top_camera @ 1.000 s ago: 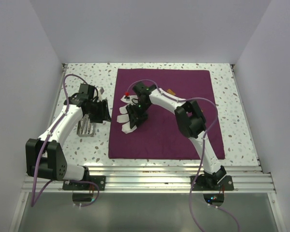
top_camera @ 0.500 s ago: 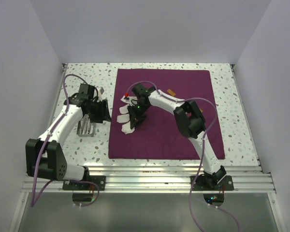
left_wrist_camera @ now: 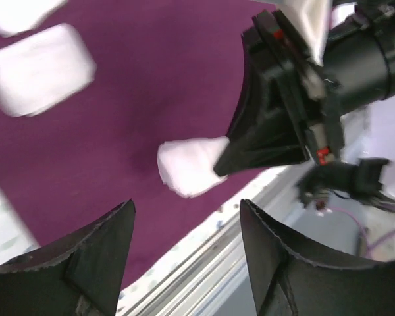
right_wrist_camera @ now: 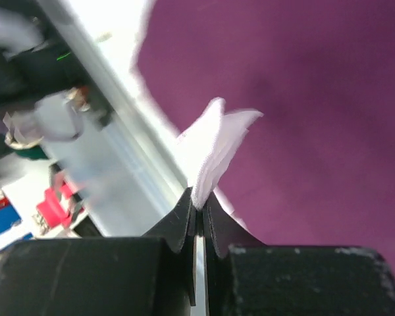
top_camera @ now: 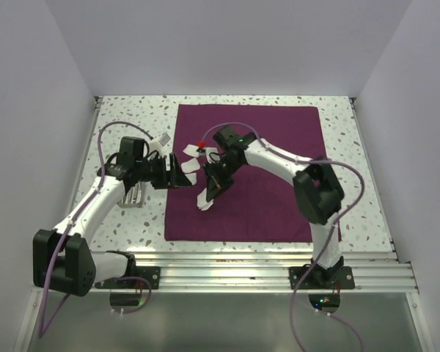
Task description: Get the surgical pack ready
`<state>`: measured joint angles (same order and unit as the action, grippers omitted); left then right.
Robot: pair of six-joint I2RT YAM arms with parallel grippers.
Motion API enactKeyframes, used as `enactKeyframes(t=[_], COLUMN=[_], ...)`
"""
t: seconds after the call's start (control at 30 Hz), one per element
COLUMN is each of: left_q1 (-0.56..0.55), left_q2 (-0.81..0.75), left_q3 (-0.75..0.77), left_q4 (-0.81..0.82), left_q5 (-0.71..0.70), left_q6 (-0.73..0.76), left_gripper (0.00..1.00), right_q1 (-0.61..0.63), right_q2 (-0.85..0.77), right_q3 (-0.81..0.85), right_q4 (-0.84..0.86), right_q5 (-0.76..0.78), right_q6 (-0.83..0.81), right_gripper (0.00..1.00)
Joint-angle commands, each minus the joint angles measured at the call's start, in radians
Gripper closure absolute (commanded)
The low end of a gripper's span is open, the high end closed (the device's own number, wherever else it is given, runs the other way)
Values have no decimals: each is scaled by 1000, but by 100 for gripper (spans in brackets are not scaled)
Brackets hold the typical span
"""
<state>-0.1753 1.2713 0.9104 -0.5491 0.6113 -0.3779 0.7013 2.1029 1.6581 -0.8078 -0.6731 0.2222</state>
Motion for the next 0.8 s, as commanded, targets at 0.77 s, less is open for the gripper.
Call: enactKeyframes(t=[0.77], left_q1=[-216], left_q2=[-219], left_q3=[-238], left_q4=[715], left_q5=[639], left_q6=[-325], left_gripper=[21], right_q1=[72], right_q2=[-578], right_q3=[-271], right_q4=[41], right_q5=[-352], right_q6=[-1], right_gripper=[100])
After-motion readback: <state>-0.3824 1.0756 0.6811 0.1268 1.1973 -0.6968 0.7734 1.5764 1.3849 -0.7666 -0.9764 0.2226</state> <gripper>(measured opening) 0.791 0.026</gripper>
